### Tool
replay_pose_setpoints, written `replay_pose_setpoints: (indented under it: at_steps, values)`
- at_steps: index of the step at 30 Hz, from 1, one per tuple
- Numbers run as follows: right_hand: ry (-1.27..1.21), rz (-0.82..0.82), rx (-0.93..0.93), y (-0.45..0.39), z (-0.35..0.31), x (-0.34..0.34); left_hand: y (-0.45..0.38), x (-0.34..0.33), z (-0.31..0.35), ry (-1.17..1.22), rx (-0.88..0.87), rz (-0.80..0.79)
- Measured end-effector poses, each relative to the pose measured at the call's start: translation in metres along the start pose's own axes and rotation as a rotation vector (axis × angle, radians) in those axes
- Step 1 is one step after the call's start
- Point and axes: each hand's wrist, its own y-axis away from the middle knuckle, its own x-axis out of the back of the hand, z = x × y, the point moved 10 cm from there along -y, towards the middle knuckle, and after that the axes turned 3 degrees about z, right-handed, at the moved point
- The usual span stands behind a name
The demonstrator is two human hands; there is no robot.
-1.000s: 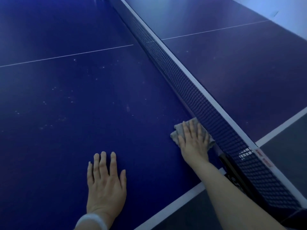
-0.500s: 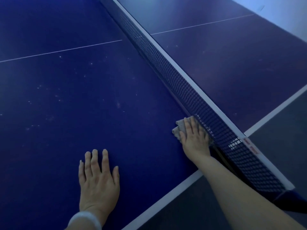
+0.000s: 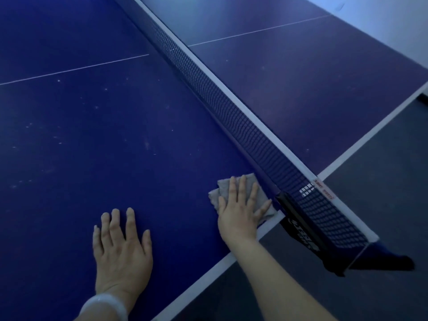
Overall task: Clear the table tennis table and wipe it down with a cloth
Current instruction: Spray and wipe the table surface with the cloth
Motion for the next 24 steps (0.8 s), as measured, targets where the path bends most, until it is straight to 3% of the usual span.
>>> replay_pose_setpoints:
  at_steps: [5, 11, 20, 24]
  values:
    - [0.002, 0.035, 0.173, 0.055, -0.01, -0.005, 0.0, 0.0, 0.001, 0.008, -0.008, 0.006]
    - [0.076, 0.027, 0.223, 0.001, 0.013, 0.005, 0.0, -0.001, 0.001, -0.001, 0.0, 0.0]
    - [0.088, 0.03, 0.114, 0.032, 0.052, -0.001, 0.0, -0.001, 0.0, 0.012, -0.008, 0.002]
    - [0.058, 0.015, 0.056, 0.022, 0.033, 0.0, 0.0, -0.001, 0.0, 0.007, -0.011, 0.009]
